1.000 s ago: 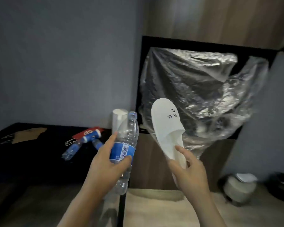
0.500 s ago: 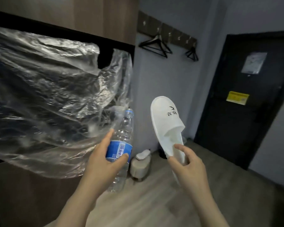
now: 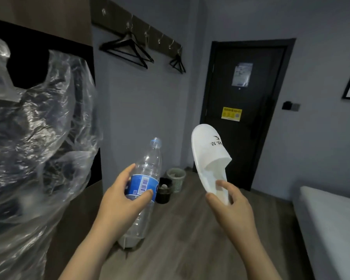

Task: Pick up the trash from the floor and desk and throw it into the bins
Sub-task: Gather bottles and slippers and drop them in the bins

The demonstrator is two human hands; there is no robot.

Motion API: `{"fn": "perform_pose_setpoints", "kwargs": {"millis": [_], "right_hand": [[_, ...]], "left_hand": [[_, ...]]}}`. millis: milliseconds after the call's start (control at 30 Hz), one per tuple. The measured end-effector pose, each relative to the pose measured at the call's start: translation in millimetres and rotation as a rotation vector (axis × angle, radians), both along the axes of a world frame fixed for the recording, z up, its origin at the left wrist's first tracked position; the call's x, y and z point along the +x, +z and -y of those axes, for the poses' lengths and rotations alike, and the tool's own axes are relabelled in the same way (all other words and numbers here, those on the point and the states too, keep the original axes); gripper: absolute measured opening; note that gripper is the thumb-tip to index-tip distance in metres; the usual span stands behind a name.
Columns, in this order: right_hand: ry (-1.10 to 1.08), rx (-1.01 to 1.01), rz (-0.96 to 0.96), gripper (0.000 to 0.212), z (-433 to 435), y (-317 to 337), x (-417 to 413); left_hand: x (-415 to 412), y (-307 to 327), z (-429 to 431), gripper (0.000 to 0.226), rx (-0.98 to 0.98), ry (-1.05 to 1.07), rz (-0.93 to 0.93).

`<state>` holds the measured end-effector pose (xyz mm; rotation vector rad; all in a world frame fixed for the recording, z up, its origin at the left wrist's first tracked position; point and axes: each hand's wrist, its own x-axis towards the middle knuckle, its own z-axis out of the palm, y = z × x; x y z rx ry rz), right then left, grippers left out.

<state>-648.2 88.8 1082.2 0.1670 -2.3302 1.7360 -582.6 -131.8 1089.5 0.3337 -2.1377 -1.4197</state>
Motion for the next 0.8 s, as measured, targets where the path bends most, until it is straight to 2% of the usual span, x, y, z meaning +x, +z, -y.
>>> {"fn": "perform_pose_setpoints", "kwargs": {"millis": [233, 400, 633, 800], "right_hand": [[-0.059, 0.049, 0.028, 0.062, 63, -14, -79], [-0.099, 0.089, 0.092, 0.052, 67, -35, -142], [-0.130, 0.119, 0.105, 0.051, 59, -62, -275], [-0.104, 0.106, 0.137, 0.053, 49, -64, -384]], "left_hand": [[-96, -4, 65, 0.074, -0.008, -0.090, 0.024], [-162, -27, 85, 0.073, -0.010, -0.142, 0.097], [-296, -47, 87, 0.071, -0.021, -0.120, 0.106], [-406, -39, 79, 0.072, -0.018, -0.094, 0.101]]}}
